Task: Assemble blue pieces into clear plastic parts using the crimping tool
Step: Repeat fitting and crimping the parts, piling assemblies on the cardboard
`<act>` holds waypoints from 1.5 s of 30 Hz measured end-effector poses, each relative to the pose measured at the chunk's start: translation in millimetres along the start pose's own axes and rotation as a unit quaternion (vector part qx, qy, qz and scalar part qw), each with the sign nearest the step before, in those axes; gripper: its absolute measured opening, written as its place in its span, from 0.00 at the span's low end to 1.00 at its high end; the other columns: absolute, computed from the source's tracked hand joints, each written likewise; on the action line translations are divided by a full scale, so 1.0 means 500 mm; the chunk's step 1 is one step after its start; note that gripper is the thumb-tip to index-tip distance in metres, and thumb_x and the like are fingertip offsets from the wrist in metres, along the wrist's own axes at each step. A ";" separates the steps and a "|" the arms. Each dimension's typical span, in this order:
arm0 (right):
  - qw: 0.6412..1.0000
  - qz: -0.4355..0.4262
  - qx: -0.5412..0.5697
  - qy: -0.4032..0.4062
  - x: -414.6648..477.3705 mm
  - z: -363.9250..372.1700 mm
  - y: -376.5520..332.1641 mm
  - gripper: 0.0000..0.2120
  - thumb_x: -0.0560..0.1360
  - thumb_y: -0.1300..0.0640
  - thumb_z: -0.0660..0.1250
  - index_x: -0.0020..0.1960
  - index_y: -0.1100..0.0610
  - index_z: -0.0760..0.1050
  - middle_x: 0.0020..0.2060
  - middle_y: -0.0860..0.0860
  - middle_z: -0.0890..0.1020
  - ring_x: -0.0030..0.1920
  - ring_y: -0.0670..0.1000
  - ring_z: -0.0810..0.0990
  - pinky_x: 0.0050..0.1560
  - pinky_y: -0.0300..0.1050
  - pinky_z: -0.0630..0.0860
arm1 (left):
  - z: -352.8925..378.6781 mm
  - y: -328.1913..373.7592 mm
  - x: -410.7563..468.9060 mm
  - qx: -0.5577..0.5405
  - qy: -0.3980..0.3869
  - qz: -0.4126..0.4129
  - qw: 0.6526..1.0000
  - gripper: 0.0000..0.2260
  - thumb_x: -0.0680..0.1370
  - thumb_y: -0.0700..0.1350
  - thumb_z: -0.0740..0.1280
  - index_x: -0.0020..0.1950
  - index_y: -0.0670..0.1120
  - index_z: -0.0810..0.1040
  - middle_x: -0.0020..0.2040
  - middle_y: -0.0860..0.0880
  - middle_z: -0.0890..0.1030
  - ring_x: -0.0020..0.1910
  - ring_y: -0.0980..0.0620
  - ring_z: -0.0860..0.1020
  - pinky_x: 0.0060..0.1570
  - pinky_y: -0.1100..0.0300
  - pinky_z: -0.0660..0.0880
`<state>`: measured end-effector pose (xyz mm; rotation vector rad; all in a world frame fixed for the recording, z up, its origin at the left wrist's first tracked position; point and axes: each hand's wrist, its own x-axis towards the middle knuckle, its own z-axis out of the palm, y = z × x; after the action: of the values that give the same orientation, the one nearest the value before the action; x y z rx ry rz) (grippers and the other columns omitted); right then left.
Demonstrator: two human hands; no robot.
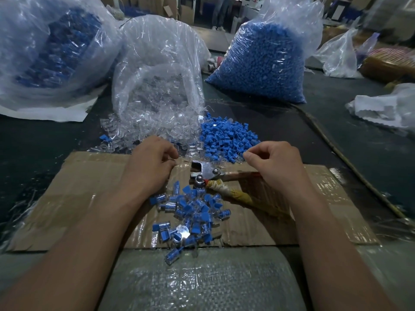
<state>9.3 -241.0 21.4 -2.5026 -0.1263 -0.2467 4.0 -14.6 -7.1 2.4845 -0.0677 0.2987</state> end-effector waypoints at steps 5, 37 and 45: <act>1.000 0.006 -0.013 -0.005 0.003 0.003 0.004 0.04 0.74 0.51 0.68 0.44 0.51 0.80 0.32 0.36 0.73 0.35 0.38 0.73 0.34 0.32 0.67 | -0.001 0.004 -0.002 -0.001 0.006 0.000 1.000 0.12 0.72 0.41 0.70 0.35 0.53 0.70 0.40 0.56 0.68 0.45 0.55 0.71 0.46 0.61 0.65; 0.990 -0.022 -0.123 -0.067 0.038 0.059 -0.008 0.05 0.76 0.55 0.64 0.48 0.54 0.77 0.45 0.48 0.73 0.45 0.47 0.71 0.45 0.42 0.68 | -0.027 0.034 -0.029 -0.306 0.024 -0.048 0.951 0.05 0.72 0.39 0.70 0.39 0.49 0.78 0.32 0.51 0.82 0.30 0.58 0.80 0.29 0.70 0.75; 0.999 -0.010 0.012 -0.039 0.026 0.036 -0.005 0.05 0.78 0.58 0.62 0.51 0.50 0.72 0.39 0.41 0.73 0.39 0.40 0.71 0.35 0.30 0.64 | -0.035 0.042 -0.028 -0.372 -0.010 -0.063 0.926 0.08 0.72 0.34 0.68 0.40 0.47 0.79 0.32 0.51 0.83 0.30 0.58 0.81 0.31 0.70 0.75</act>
<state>24.5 -228.0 11.0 -2.4887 -0.1861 -0.1559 -15.6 -21.2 15.6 1.7245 -0.0213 0.1492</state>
